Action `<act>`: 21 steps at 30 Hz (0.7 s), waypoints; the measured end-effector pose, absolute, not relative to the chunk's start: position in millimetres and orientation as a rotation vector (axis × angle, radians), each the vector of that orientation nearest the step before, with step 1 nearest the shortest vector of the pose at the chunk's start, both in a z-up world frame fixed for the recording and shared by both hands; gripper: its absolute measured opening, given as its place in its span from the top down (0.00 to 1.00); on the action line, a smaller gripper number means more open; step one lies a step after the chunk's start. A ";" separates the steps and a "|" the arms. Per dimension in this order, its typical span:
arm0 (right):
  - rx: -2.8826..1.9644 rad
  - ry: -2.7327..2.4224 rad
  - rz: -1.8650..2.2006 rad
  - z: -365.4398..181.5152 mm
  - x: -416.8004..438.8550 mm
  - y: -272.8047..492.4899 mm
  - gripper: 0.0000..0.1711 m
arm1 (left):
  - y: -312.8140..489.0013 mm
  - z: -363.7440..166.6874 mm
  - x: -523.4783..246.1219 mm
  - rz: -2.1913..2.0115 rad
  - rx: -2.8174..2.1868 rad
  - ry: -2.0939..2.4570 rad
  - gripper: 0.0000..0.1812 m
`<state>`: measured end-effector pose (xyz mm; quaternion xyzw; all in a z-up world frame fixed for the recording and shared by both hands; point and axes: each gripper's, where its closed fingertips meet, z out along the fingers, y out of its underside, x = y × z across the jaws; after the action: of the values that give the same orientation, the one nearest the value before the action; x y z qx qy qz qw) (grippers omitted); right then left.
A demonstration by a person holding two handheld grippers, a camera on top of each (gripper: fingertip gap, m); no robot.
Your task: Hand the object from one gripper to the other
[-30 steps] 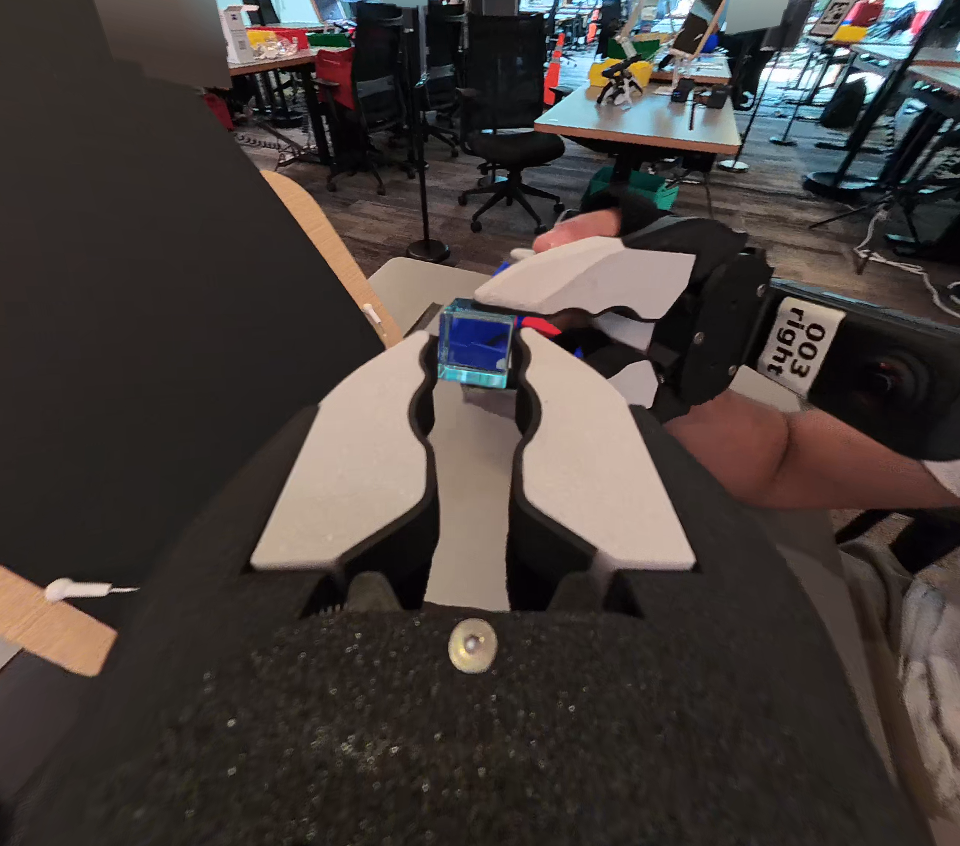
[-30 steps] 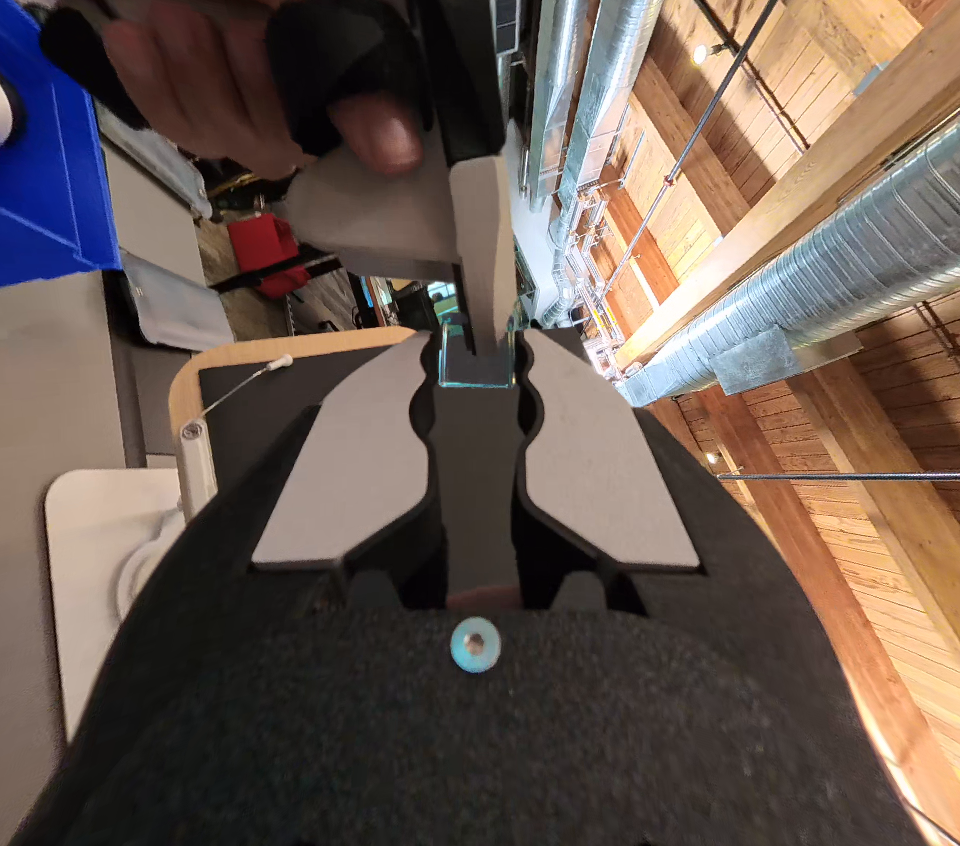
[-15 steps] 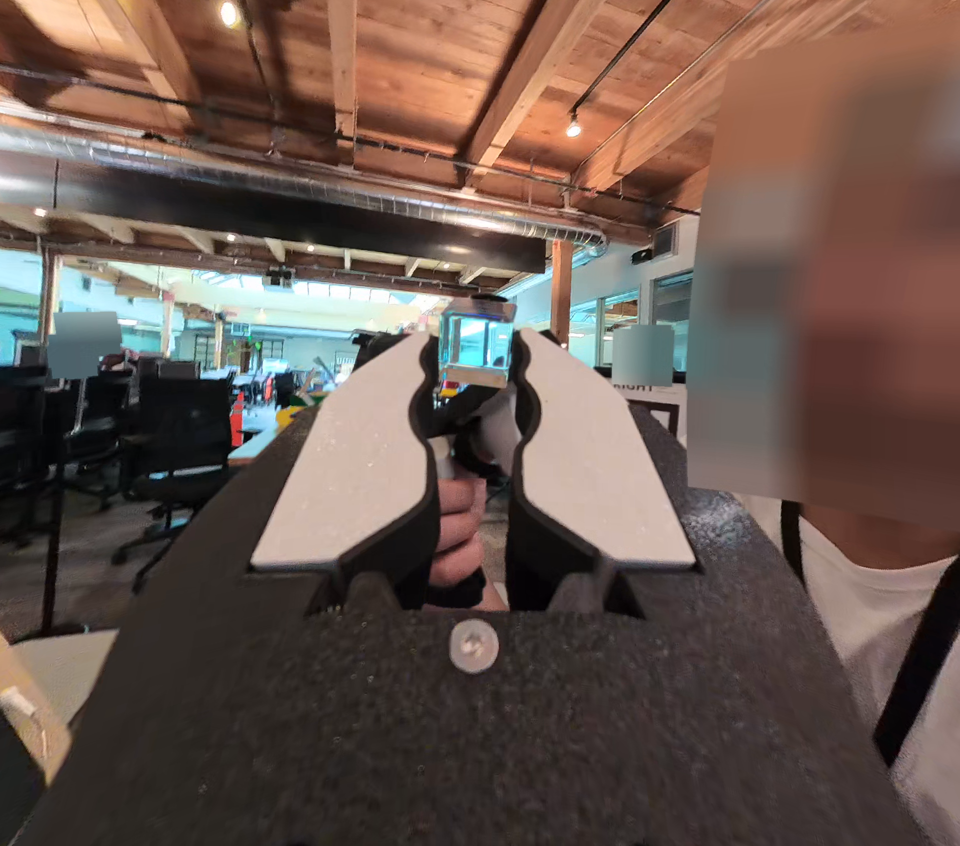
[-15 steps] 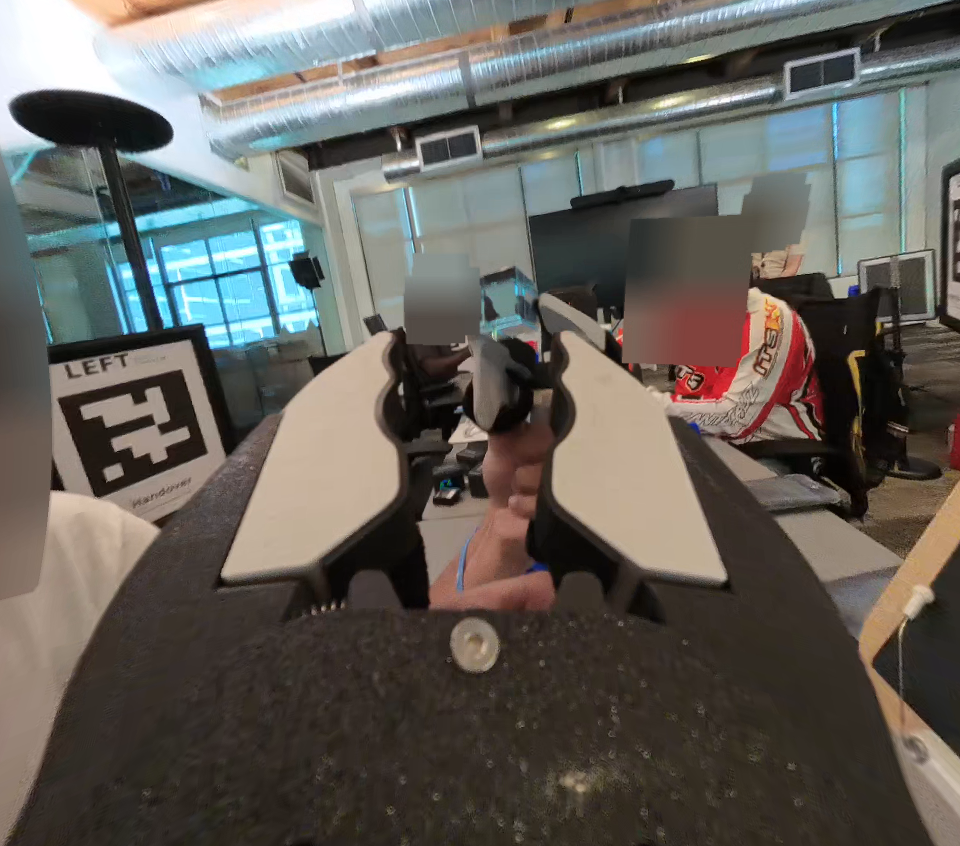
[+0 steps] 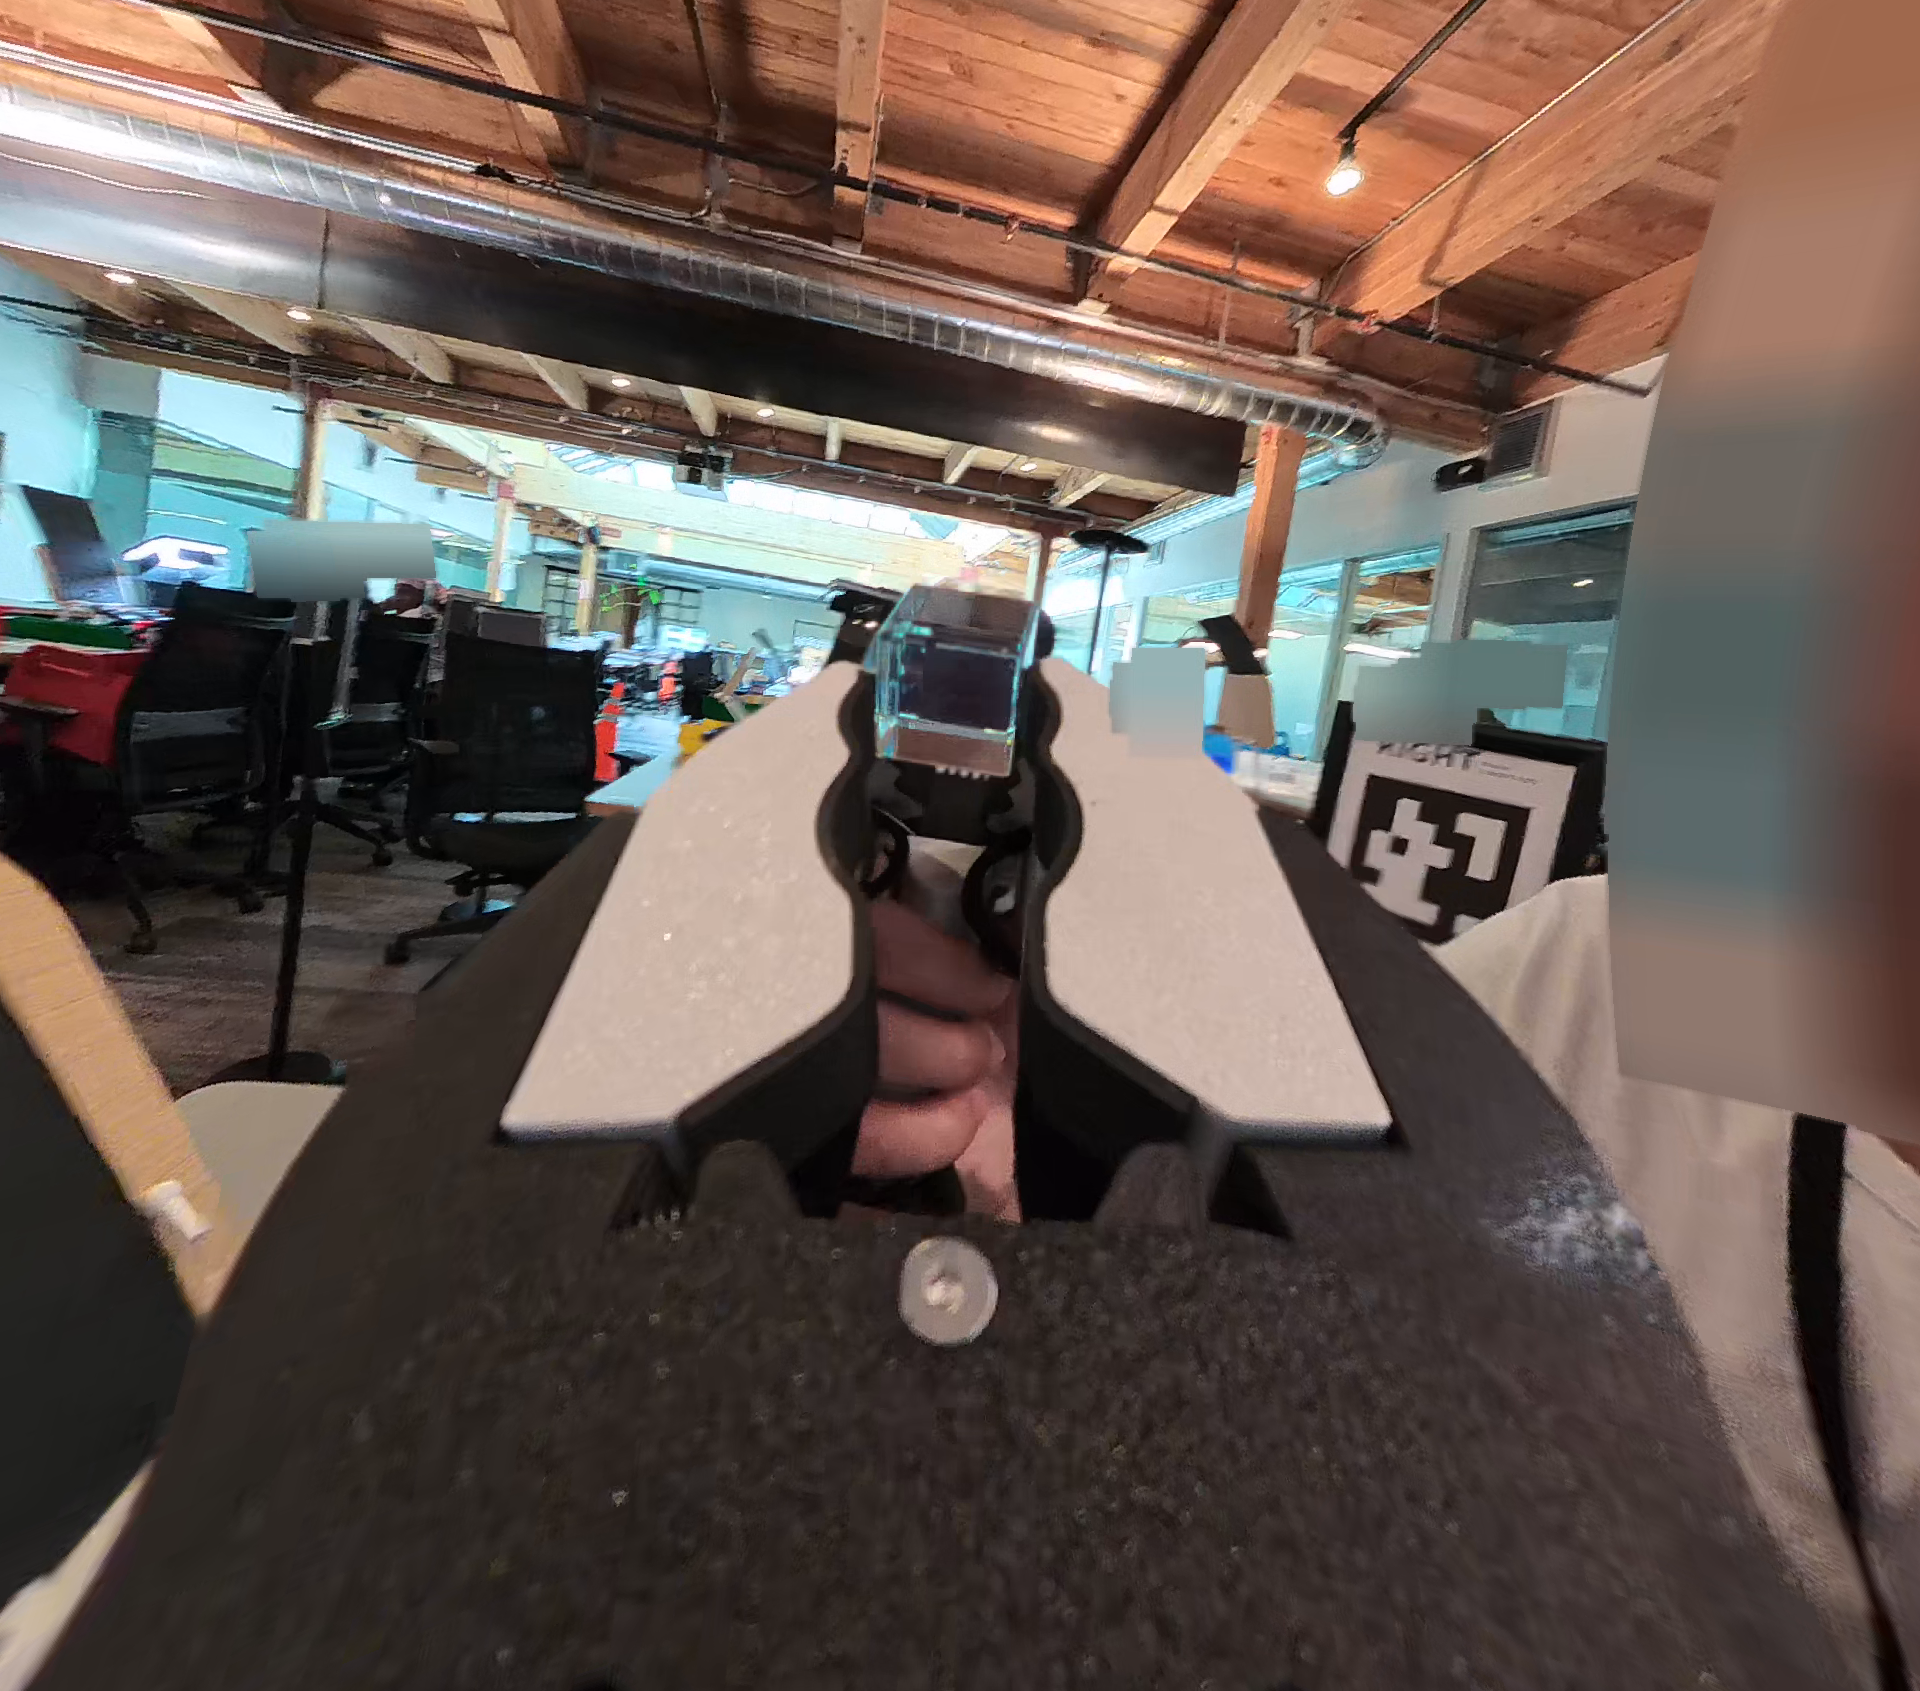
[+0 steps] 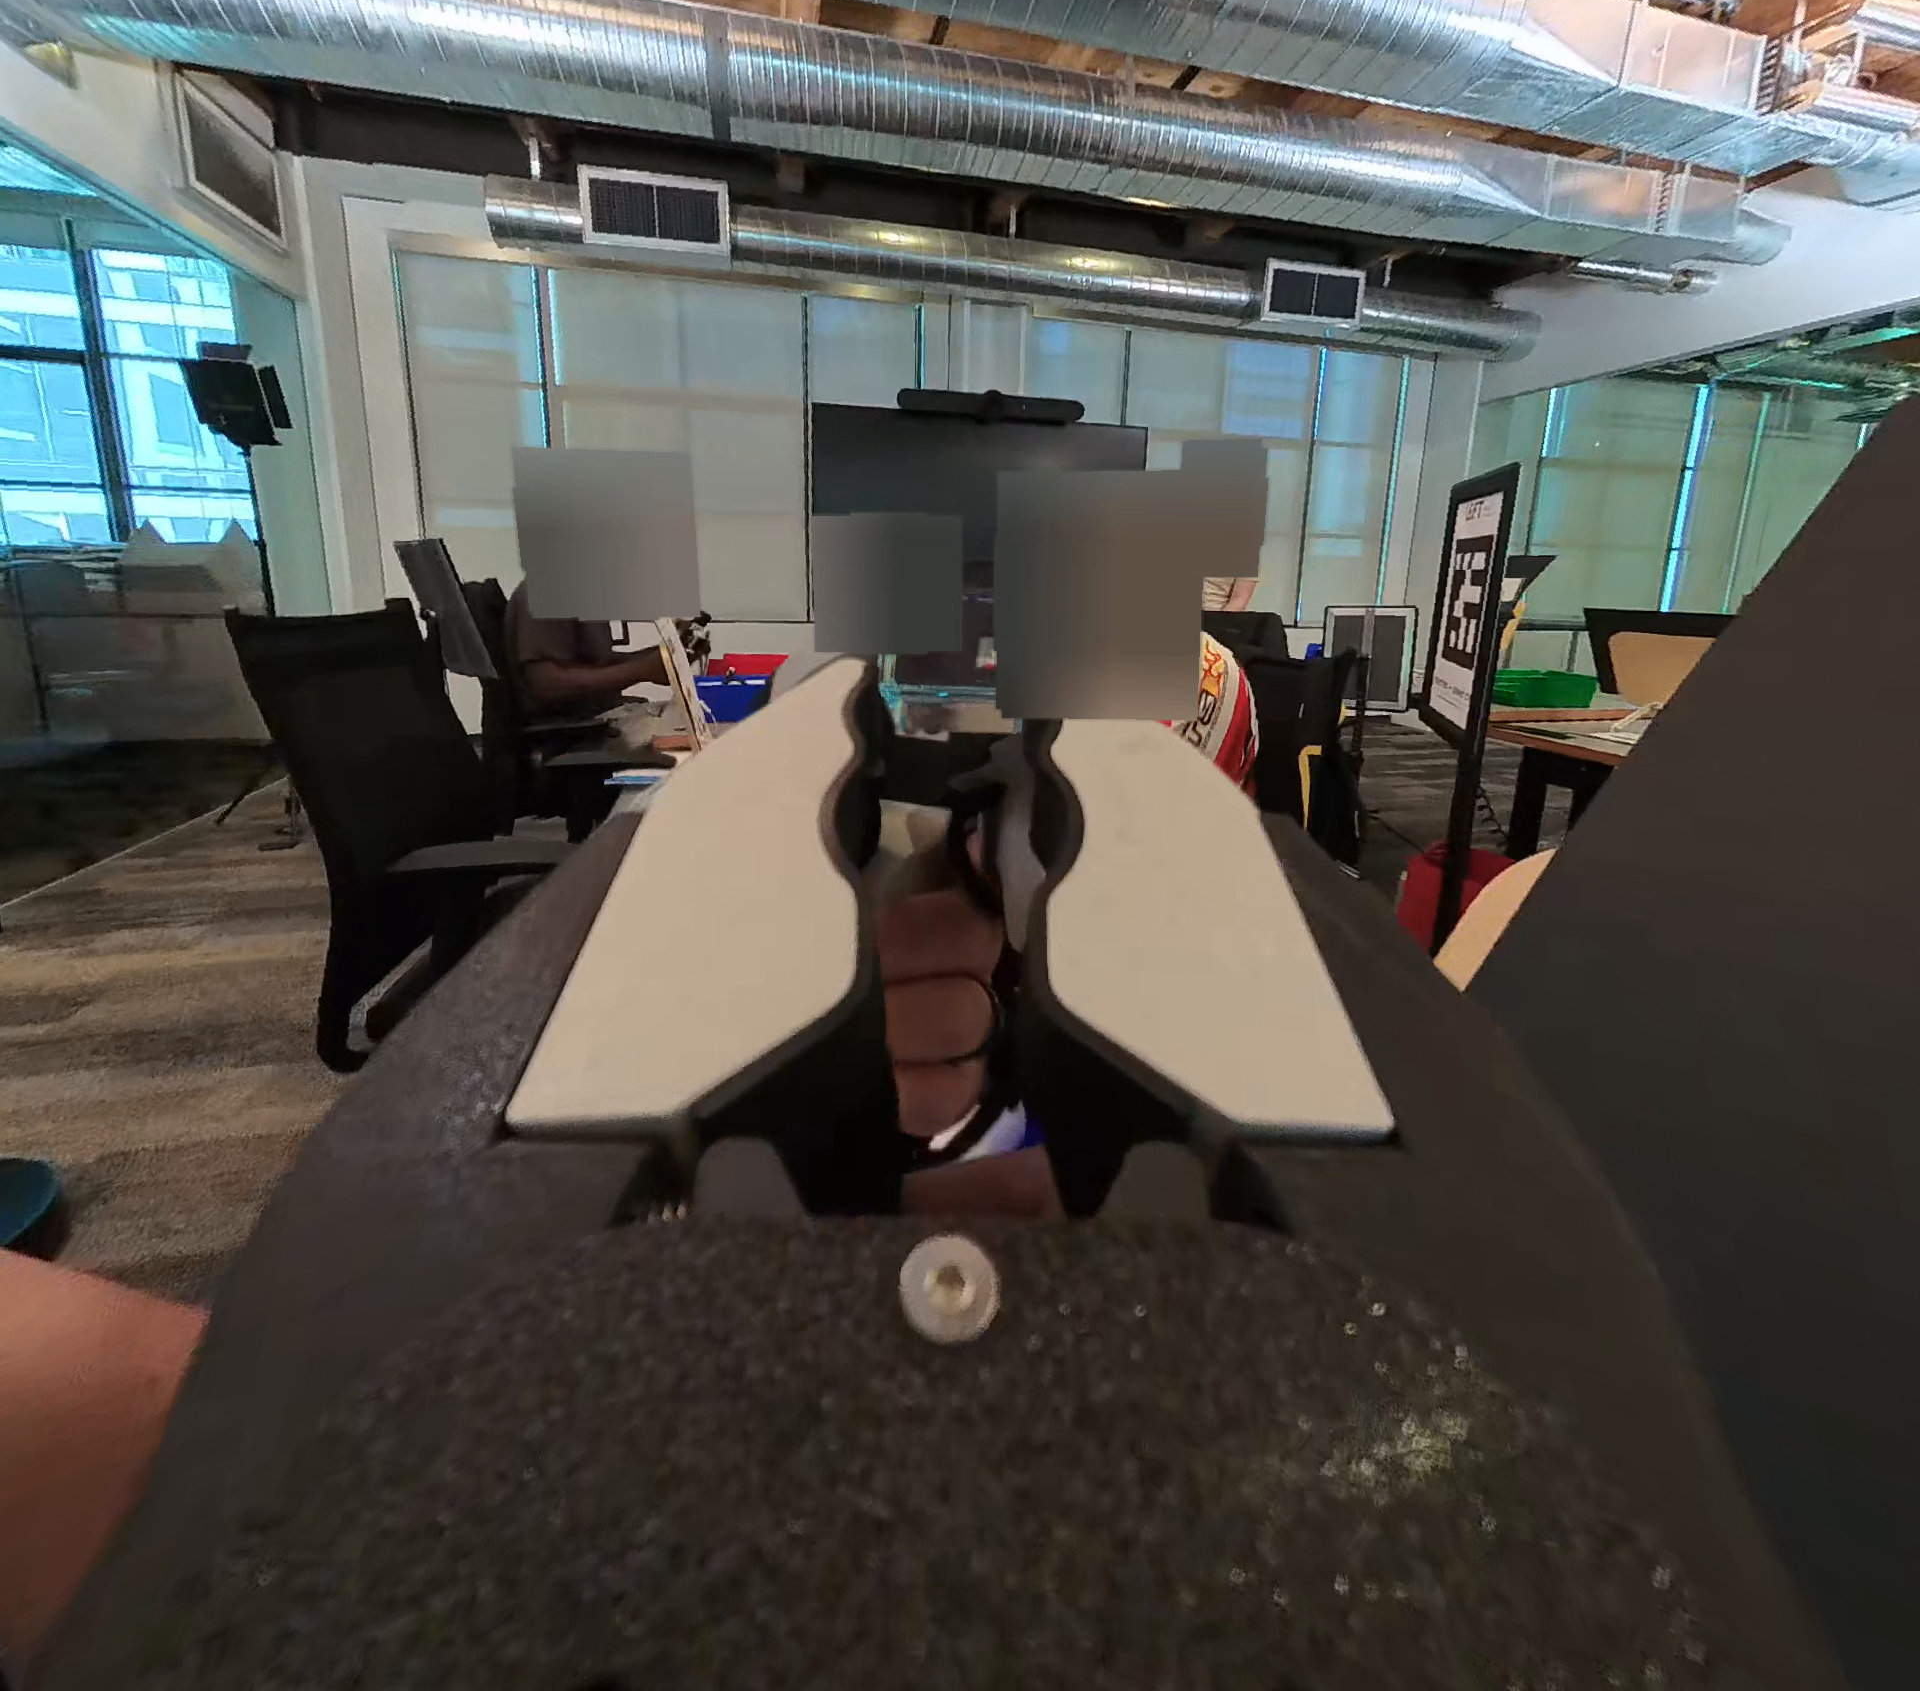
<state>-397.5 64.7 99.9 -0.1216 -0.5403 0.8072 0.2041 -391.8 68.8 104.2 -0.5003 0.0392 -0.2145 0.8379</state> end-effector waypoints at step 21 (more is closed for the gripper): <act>-0.107 -1.117 0.974 88.1 -417.9 65.6 0.85 | 60.5 89.0 -419.0 -0.038 -1.341 -0.284 0.79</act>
<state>-417.9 65.6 88.1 -0.0485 -0.5085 0.4434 0.7365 -419.0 60.5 89.0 -0.6192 -0.1313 -0.0177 0.7740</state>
